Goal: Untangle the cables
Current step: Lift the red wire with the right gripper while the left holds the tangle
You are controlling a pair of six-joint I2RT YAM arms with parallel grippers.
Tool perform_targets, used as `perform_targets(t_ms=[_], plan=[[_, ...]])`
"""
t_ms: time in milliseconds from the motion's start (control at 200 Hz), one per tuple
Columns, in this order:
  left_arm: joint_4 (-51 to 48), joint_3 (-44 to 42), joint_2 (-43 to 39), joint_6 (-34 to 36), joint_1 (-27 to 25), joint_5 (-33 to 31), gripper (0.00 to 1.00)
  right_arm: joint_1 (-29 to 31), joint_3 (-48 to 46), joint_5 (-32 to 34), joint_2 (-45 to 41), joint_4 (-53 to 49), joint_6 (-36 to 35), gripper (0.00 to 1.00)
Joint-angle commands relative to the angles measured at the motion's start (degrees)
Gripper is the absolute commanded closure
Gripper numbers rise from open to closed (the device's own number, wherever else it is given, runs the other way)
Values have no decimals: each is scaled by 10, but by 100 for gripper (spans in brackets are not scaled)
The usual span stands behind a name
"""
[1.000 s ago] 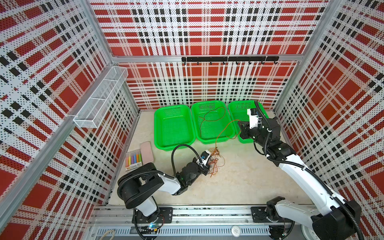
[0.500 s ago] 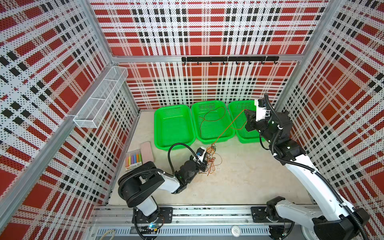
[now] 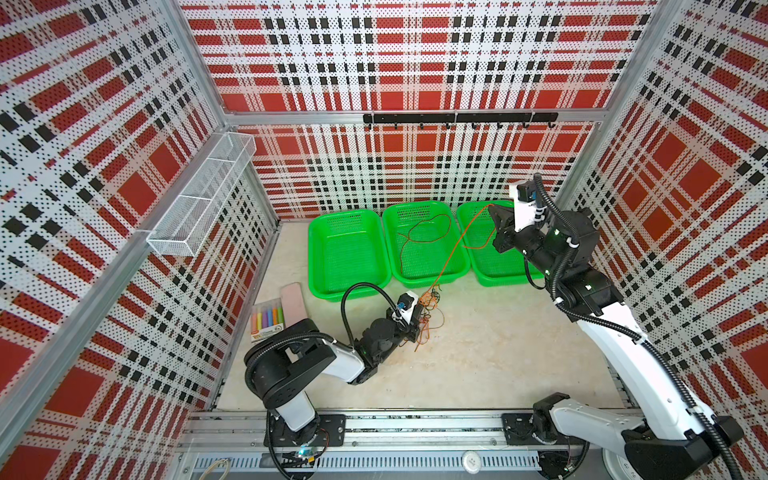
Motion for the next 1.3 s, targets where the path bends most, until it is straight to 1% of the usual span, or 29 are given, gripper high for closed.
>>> perform_targets(t_ms=[0,45,100,145,215,296,401,521,666,737,802,957,1072,1162,1228,1293], plan=[[-43,9,9,35,-12,35,59,3,5,-70,18,50,13,100],[-43,12,5,37,-15,31,49,10,-3,-88,23,60,13,100],[-37,9,-2,38,-18,22,41,15,-7,-107,30,64,17,100],[-31,5,-9,42,-20,18,37,17,-6,-122,36,65,21,100],[-29,3,-23,49,-22,12,35,21,-2,-131,44,63,21,100],[-31,3,-36,60,-22,13,34,21,-2,-133,45,66,19,100],[-31,4,-51,73,-25,-6,34,21,2,-139,44,75,22,100],[-31,10,-72,87,-20,-23,36,21,9,-153,40,82,24,100],[-50,27,-77,86,18,15,40,21,32,-170,37,76,29,100],[-60,41,-77,107,14,31,39,22,42,-172,37,72,39,100],[-66,57,-69,115,2,24,38,23,48,-177,37,71,49,100],[-58,99,-43,88,-14,-2,40,29,49,-174,34,72,59,100],[-40,126,-52,94,-19,-30,36,32,58,-182,42,61,56,100],[-41,151,-54,76,-4,-21,36,33,59,-202,46,62,59,100],[-47,176,-48,55,11,4,36,33,54,-231,46,76,67,100],[-52,199,-37,47,19,6,37,34,45,-252,44,94,75,100]])
